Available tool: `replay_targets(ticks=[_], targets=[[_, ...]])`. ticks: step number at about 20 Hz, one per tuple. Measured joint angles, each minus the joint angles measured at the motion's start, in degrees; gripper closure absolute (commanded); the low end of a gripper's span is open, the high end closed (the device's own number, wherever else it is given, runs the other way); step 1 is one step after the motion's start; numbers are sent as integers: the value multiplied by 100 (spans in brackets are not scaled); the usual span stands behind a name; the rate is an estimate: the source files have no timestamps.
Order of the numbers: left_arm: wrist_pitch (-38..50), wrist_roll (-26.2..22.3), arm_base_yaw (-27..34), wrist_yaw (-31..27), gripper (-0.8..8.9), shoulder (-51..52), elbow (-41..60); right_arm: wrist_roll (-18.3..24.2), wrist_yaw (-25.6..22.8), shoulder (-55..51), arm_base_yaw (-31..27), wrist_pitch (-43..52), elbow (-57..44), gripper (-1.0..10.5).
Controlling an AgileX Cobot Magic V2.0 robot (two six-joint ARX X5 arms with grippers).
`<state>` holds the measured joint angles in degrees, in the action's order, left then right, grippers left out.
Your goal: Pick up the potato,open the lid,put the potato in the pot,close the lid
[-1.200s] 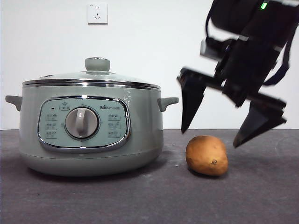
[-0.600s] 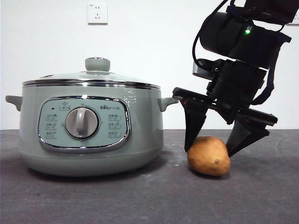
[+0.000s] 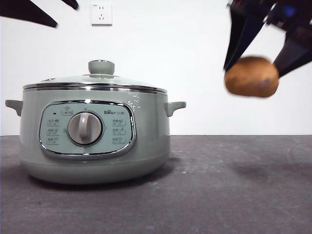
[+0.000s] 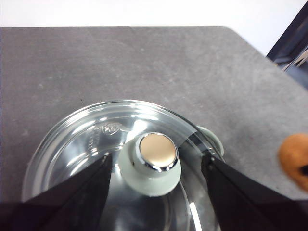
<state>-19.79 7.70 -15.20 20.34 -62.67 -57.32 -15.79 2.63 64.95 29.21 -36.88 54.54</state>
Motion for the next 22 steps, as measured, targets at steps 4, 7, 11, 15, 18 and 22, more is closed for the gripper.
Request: replay_targets(ticks=[4, 7, 11, 15, 18, 22], targets=[[15, -258, -616, -750, 498, -809, -481, 17, -313, -348, -28, -262, 0, 958], [57, -391, -881, -1060, 498, -1340, -804, 17, -428, -356, -33, -409, 0, 958], [39, -518, -1051, -1451, 498, -1829, -800, 17, -428, -354, -35, -466, 0, 958], [22, -575, -1064, -1484, 508, -2015, -800, 17, -431, -354, -35, -463, 0, 958], [-33, -619, -1069, -1547, 810, -2024, -804, 17, -431, -354, -35, -463, 0, 958], [-72, -686, -1080, -1552, 821, -2024, -826, 17, -431, -354, -35, -461, 0, 958]])
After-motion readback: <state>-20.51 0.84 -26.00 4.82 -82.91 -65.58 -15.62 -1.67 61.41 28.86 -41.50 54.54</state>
